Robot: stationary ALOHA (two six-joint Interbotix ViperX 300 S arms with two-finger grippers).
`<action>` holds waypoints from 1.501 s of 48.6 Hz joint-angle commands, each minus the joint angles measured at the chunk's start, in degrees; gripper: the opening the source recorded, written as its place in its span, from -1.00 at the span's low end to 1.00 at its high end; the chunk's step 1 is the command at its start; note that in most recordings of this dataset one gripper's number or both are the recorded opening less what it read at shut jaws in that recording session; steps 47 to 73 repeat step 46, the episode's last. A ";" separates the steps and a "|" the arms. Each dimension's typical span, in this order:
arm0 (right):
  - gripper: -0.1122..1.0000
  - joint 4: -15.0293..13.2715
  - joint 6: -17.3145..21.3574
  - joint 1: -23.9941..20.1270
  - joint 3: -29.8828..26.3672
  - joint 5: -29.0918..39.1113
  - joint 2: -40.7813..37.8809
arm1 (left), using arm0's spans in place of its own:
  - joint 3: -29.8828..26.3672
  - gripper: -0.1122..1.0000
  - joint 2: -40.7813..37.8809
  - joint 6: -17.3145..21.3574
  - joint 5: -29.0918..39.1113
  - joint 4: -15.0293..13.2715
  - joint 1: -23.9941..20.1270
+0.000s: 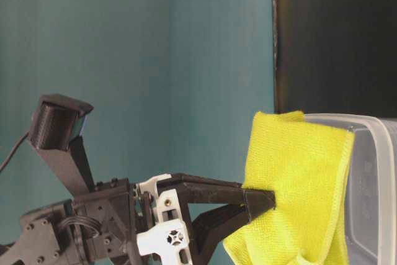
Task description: Place the yellow towel into the container with the left arm.
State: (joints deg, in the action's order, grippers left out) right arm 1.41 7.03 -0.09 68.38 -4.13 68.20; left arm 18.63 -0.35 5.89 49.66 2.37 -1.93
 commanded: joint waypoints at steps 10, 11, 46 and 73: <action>0.55 0.09 -0.09 0.18 -0.35 -0.26 -0.35 | 2.64 -0.63 1.05 -0.53 -3.16 0.09 -0.09; 0.55 0.09 -0.09 0.09 -0.35 -0.26 -0.35 | 2.81 -0.56 0.97 -0.26 -3.34 0.09 -0.09; 0.55 0.09 -0.26 1.58 0.09 0.00 0.62 | 3.34 0.66 21.80 -1.49 -5.27 0.09 4.13; 0.55 0.09 -0.26 1.58 0.09 0.00 0.62 | 3.34 0.66 21.80 -1.49 -5.27 0.09 4.13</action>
